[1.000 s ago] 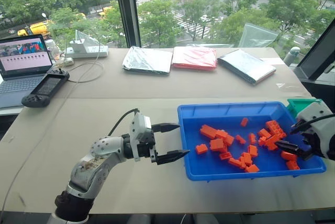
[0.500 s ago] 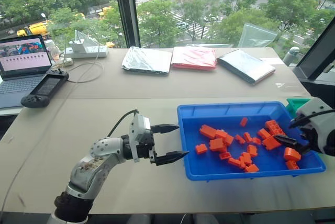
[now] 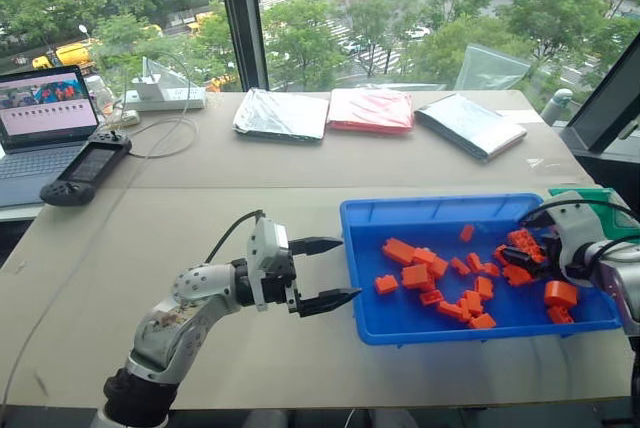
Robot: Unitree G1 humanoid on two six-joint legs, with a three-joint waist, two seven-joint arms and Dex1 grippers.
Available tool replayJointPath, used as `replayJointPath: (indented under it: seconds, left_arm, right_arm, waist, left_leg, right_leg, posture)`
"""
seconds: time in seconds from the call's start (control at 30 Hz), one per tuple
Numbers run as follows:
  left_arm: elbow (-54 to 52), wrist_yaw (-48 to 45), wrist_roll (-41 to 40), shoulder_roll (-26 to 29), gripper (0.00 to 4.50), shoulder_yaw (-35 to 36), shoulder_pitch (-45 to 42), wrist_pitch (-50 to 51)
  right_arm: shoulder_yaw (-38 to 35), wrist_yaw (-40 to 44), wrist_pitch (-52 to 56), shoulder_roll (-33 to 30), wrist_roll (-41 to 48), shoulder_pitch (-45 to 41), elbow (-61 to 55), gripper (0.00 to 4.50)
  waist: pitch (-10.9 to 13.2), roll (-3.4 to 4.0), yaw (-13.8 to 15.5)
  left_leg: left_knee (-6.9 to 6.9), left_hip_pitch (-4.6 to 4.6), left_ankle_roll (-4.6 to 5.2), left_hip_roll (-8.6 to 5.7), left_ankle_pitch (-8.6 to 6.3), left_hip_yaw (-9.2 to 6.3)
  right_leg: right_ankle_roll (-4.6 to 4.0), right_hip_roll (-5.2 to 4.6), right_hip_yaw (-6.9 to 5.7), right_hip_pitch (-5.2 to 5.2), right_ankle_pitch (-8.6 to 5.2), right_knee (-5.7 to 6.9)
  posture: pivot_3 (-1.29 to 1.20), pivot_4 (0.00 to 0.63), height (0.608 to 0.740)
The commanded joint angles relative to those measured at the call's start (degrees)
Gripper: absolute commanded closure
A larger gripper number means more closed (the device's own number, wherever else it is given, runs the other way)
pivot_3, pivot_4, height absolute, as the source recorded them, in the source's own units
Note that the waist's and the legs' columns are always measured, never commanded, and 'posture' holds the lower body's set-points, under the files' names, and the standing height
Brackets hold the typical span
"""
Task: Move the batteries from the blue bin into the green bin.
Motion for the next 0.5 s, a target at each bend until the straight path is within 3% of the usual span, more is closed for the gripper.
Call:
replayJointPath:
  seconds: [0.03, 0.33, 0.5]
  left_arm:
    - [-2.53, 0.11, -1.49, 0.35, 0.0, 0.5, -0.58, 0.12]
    - [-2.25, -0.14, -1.76, 0.42, 0.0, 0.47, -0.55, 0.18]
    - [-2.13, -0.17, -1.69, 0.48, 0.0, 0.23, -0.4, 0.0]
  right_arm:
    - [-2.74, 1.07, 1.63, -0.97, 1.92, 0.27, -3.9, 0.01]
    - [-8.54, 4.42, 5.31, -2.12, 7.61, 4.85, -12.89, 0.01]
    - [-8.71, 1.55, 4.86, -1.44, 6.66, 4.79, -11.36, 0.01]
  waist:
    - [0.0, 0.0, -0.08]
    - [0.0, 0.0, -0.06]
    - [0.0, 0.0, -0.15]
  left_leg:
    - [0.0, 0.0, 0.0, 0.0, 0.0, 0.0]
    - [0.0, -0.01, 0.0, -0.01, 0.0, 0.0]
    - [0.0, 0.0, 0.01, 0.0, 0.0, 0.0]
  right_leg:
    - [0.0, 0.0, 0.0, 0.0, 0.0, 0.0]
    - [0.0, -0.01, 0.0, 0.0, 0.0, 0.0]
    - [0.0, 0.01, 0.0, 0.01, 0.0, 0.0]
  posture:
    - [0.0, 0.15, 0.74]
    - [0.0, 0.15, 0.74]
    - [0.0, 0.15, 0.74]
